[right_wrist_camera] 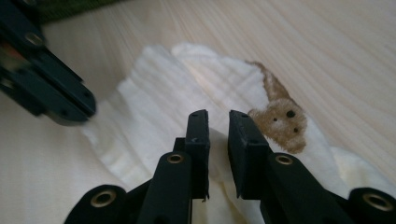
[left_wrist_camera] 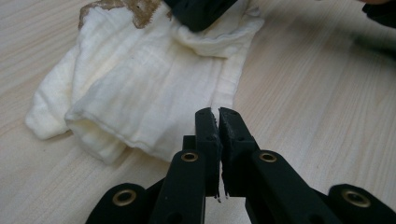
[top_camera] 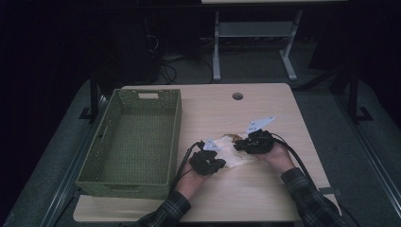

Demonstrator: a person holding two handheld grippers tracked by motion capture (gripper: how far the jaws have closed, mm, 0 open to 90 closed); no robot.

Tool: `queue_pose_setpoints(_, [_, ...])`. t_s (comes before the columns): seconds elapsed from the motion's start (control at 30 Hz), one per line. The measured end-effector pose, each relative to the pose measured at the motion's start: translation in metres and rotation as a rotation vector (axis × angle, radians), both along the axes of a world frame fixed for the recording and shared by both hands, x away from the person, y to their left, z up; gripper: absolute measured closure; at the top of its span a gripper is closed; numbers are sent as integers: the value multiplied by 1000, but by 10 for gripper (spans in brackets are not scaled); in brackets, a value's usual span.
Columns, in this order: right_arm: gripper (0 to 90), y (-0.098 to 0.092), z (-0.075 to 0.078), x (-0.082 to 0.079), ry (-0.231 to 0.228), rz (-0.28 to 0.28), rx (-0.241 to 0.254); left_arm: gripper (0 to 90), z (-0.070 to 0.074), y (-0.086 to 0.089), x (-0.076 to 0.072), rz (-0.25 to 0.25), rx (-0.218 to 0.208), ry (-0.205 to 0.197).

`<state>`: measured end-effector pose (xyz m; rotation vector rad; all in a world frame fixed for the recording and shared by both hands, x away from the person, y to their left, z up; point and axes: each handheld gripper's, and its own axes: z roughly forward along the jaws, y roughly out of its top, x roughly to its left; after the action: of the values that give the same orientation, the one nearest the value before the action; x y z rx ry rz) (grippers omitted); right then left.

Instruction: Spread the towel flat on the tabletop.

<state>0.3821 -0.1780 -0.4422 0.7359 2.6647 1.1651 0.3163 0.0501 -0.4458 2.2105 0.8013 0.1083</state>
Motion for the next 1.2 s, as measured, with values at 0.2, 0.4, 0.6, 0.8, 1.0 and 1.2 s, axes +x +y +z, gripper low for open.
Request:
queue_pose_setpoints(0.2, [762,-12,7,-6,27,-11,32,865,0,0,0,5,-1,-1])
queue_pose_setpoints(0.4, [713,-3,-7,-8,34,-16,-45,865,1,1,1,2,3,-3])
queue_pose_setpoints(0.6, [839,3,-17,-6,-7,-40,-105,865,1,0,0,8,-1,-4])
queue_pose_setpoints(0.8, [864,-10,-4,-9,5,-47,-61,866,4,2,0,22,-5,-6])
queue_pose_setpoints(1.0, [864,-45,6,-17,31,-69,-3,866,8,4,-4,37,-25,3])
queue_pose_setpoints(1.2, [868,-102,10,-42,44,-126,32,866,11,6,-10,59,-50,8])
